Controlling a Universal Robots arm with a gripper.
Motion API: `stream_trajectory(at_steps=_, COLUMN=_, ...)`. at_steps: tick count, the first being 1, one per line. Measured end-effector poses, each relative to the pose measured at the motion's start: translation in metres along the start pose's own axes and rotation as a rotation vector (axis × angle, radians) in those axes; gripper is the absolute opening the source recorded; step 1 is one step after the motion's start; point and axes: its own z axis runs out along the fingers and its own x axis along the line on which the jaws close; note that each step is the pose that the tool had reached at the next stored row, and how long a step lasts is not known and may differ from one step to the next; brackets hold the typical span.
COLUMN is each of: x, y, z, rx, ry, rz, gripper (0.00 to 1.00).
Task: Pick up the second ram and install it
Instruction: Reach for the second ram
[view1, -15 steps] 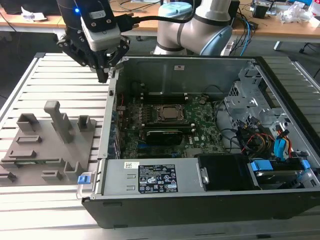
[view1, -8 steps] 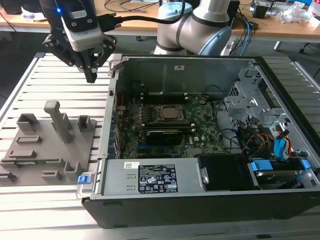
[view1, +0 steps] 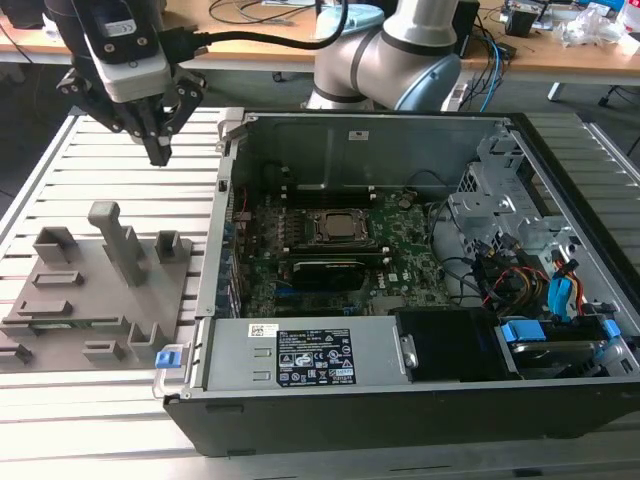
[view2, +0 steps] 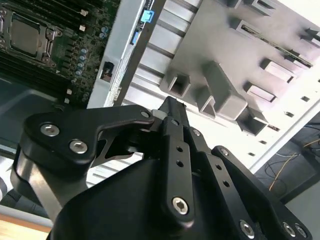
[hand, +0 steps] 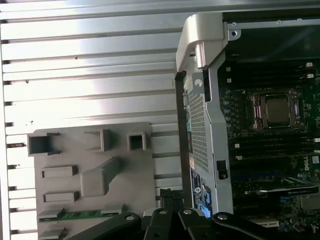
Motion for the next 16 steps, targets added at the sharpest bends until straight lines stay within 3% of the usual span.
stream_trajectory(at_steps=3, x=0.0102, y=-0.0008, z=-0.0001, rx=-0.0001, ry=0.0000, rz=0.000, gripper=0.11)
stream_trajectory(at_steps=10, x=0.0222, y=-0.0017, z=-0.0003, rx=-0.0001, ry=0.0000, rz=0.000, gripper=0.11)
stream_trajectory(at_steps=13, x=0.0348, y=-0.0026, z=-0.0004, rx=-0.0001, ry=-0.0001, rz=0.000, gripper=0.11)
stream_trajectory(at_steps=16, x=0.0420, y=-0.0032, z=-0.0005, rx=0.0000, ry=0.0000, rz=0.000, gripper=0.11)
